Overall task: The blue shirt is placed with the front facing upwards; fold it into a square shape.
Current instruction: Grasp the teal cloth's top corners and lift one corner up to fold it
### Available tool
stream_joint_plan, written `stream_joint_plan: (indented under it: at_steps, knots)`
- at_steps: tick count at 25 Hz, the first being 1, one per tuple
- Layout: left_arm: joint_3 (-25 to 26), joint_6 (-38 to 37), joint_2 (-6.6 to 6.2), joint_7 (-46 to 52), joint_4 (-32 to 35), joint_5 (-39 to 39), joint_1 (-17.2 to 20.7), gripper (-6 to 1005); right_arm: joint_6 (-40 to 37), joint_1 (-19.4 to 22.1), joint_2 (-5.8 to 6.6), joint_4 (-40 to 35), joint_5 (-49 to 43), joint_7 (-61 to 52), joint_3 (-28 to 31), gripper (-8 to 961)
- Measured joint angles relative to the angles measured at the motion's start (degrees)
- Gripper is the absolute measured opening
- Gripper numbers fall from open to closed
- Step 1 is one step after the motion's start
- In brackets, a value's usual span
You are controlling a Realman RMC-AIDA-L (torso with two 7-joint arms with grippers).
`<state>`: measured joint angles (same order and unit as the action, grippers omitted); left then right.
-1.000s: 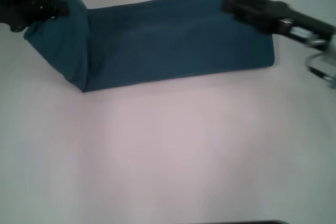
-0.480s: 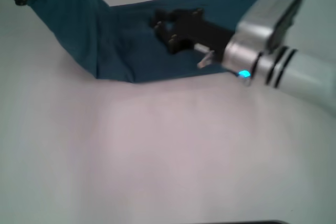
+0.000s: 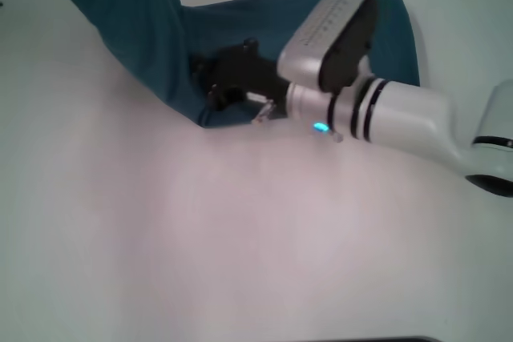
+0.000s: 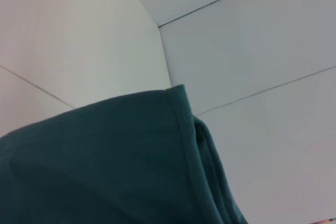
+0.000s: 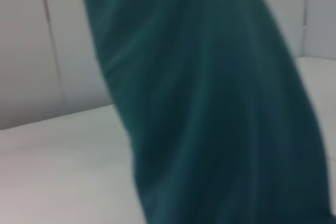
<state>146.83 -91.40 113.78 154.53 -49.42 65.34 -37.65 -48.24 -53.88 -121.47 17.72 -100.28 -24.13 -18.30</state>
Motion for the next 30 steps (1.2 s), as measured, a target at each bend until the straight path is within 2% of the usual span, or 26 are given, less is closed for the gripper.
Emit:
stream_joint_plan:
  at_steps: [2, 9, 17, 20, 24, 30]
  knots:
    - [0.1, 0.0, 0.17, 0.0, 0.0, 0.0, 0.0, 46, 0.2, -0.6, -0.04, 1.0, -4.1, -0.1, 2.5, 22]
    - [0.4, 0.4, 0.23, -0.1, 0.0, 0.1, 0.7, 46, 2.1, -0.8, 0.0, 3.3, -17.5, -0.1, 10.8, 23]
    - [0.3, 0.2, 0.41, -1.0, -0.1, 2.5, 0.9, 46, 4.5, -1.1, 0.29, 4.9, -24.9, -0.4, 15.7, 24]
    - [0.4, 0.7, 0.16, -1.0, -0.1, 2.4, 1.4, 45, 4.3, 1.8, 0.8, 5.2, -25.1, 0.1, 19.0, 24]
    - [0.1, 1.1, -0.57, -0.5, 0.0, 1.7, 3.1, 45, 0.4, 5.5, 1.41, 3.8, -25.2, 0.2, 21.2, 24]
    - [0.2, -1.7, -0.79, -0.4, 0.3, 1.9, 6.1, 45, -3.6, 8.5, 1.23, 0.1, -25.1, 0.5, 23.0, 24]
